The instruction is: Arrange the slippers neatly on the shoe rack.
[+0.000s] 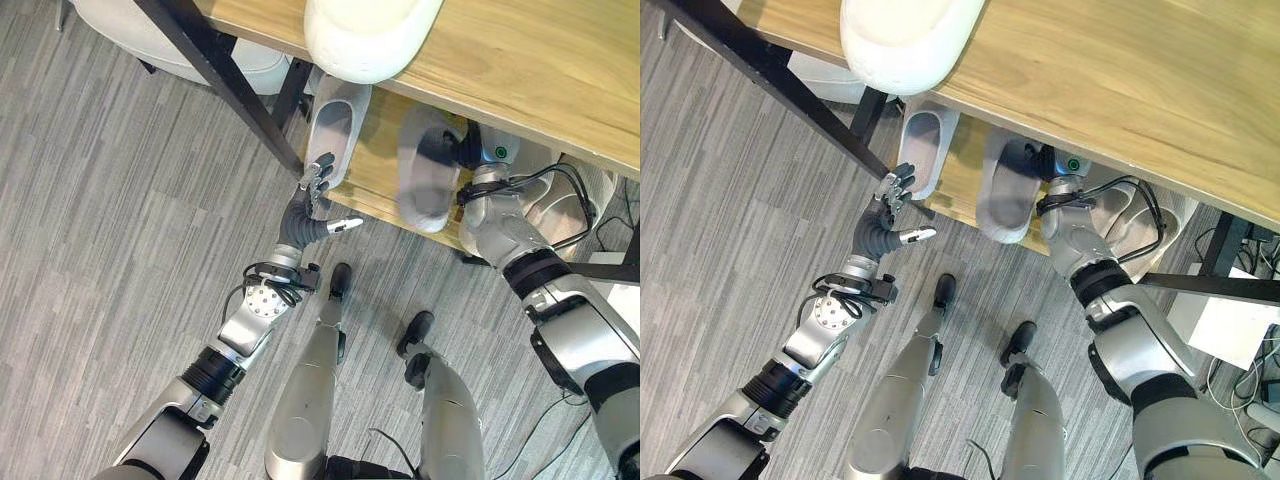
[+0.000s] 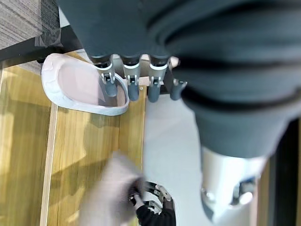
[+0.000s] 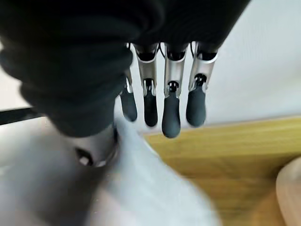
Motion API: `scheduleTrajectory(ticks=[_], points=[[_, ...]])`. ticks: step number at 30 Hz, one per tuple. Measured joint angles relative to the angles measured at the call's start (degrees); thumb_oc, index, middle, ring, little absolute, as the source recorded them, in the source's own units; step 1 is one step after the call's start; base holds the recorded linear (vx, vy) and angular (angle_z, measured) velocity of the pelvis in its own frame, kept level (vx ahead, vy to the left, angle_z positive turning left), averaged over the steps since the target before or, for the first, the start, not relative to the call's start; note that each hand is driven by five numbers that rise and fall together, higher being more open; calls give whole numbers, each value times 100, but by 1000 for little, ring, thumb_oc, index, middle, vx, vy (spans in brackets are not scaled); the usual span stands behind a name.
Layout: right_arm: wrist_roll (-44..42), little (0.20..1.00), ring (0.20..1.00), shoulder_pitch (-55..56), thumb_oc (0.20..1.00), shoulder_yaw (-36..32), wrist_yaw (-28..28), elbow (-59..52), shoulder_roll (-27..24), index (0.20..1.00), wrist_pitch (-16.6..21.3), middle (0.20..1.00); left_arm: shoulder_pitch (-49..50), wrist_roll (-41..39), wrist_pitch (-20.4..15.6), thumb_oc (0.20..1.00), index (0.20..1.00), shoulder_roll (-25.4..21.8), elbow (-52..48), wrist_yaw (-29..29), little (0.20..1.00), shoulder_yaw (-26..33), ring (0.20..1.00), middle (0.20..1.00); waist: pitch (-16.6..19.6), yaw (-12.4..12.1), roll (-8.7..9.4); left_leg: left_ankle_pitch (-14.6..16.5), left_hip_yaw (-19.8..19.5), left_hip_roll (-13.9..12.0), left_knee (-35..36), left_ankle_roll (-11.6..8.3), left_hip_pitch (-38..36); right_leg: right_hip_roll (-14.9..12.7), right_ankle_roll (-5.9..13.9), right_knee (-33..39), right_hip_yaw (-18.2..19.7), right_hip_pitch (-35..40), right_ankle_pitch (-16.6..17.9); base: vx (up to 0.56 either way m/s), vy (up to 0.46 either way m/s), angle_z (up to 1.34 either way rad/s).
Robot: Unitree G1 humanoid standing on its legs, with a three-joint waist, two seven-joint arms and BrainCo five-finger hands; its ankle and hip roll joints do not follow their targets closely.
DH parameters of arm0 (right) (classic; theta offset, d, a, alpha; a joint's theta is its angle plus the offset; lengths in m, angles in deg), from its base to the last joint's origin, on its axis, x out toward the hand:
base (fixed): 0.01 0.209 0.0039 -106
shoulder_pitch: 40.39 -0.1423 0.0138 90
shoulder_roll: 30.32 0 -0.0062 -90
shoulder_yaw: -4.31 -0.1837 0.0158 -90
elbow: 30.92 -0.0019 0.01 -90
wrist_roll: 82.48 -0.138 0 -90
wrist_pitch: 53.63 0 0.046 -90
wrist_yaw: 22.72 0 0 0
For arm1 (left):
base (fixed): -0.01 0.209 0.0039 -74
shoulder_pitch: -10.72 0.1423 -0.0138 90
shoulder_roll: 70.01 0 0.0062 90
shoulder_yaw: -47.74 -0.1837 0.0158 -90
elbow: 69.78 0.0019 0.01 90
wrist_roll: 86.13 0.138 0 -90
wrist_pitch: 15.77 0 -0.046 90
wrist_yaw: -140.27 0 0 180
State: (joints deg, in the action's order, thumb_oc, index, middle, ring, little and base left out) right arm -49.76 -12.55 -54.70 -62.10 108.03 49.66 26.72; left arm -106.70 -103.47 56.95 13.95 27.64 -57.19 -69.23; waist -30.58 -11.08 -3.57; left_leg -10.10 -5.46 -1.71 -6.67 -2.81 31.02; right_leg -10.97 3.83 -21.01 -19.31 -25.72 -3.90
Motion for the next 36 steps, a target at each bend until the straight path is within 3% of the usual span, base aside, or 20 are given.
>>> scheduleTrajectory(ticks=[6, 9, 13, 17, 36], points=[[-36, 1000, 1000, -34, 1000, -3, -20, 48, 317, 1000, -75, 1000, -30, -2, 0, 1000, 1000, 18, 2, -75, 1000, -2, 1000, 1000, -1, -15, 3, -48, 11, 24, -81, 43, 19, -33, 2, -82, 30, -34, 1, -9, 23, -1], [-541, 1000, 1000, -67, 1000, -58, -71, 362, 438, 1000, -22, 1000, -18, -5, -2, 1000, 1000, 21, 8, -81, 1000, -16, 1000, 1000, -2, -7, 5, -38, 9, 30, -148, 47, 9, -48, -12, -178, 46, -34, -16, -11, 37, -2], [-1641, 1000, 1000, 85, 1000, -549, -258, 367, 893, 1000, 404, 1000, 15, -14, 0, 1000, 1000, 23, 10, -112, 1000, -50, 1000, 1000, -2, 113, 5, 91, 28, 69, -326, 83, -10, -133, -111, -399, 104, -56, -174, 14, 62, -2], [-2608, 1000, 1000, 1070, 1000, -825, -317, -61, 1260, 1000, 727, 1000, 434, -14, 41, 1000, 1000, -4, 11, -157, 1000, 0, 1000, 1000, 49, 133, 101, 164, 176, 97, -396, 102, -92, -149, -35, -441, 332, -63, -229, 8, 30, -12], [-3389, 1000, 1000, 1038, 1000, -983, -304, 266, 1200, 1000, 954, 1000, 698, -28, 73, 1000, 1000, -56, 14, -112, 1000, 5, 1000, 1000, 50, 105, 98, 145, 253, 92, -299, 67, -101, -138, -53, -277, 347, -52, -123, 0, 2, -1]])
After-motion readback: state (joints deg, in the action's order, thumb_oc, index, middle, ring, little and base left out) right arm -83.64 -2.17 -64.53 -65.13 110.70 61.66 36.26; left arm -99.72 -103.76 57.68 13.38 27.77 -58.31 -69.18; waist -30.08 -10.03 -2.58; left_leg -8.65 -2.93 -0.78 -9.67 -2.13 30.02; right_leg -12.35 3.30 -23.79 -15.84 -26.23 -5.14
